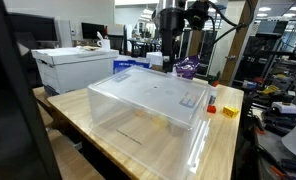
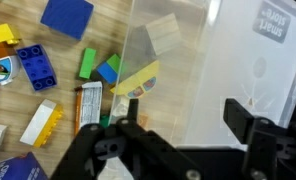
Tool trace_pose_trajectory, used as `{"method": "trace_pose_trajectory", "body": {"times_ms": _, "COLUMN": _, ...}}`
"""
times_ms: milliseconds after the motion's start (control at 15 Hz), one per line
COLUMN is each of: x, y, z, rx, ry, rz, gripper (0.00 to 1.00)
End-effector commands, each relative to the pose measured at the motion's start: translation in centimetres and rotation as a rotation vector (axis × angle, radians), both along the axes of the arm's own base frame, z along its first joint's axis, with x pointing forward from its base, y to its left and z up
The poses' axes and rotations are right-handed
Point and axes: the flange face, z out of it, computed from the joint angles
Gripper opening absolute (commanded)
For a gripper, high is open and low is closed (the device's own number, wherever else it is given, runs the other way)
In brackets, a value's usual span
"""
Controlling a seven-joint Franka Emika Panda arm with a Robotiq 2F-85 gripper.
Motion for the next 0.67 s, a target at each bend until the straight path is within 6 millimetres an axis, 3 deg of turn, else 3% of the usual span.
{"method": "trace_pose_trajectory", "body": {"times_ms": 0, "x": -1.09, "y": 0.13, "z": -0.21, "rx": 0.0, "ry": 0.02, "rz": -0.014, "gripper": 1.0}}
{"method": "trace_pose_trajectory", "body": {"times_ms": 133, "x": -1.25, "y": 0.15, "z": -0.48, "rx": -0.001, "ry": 0.026, "rz": -0.013, "gripper": 1.0}}
{"method": "trace_pose_trajectory", "body": {"times_ms": 267, "x": -1.38, "y": 0.15, "z": -0.7, "rx": -0.002, "ry": 0.031, "rz": -0.011, "gripper": 0.78}}
{"method": "trace_pose_trajectory", "body": {"times_ms": 600, "x": -1.61, "y": 0.24, "z": -0.94, "rx": -0.003, "ry": 0.038, "rz": -0.007, "gripper": 0.56}}
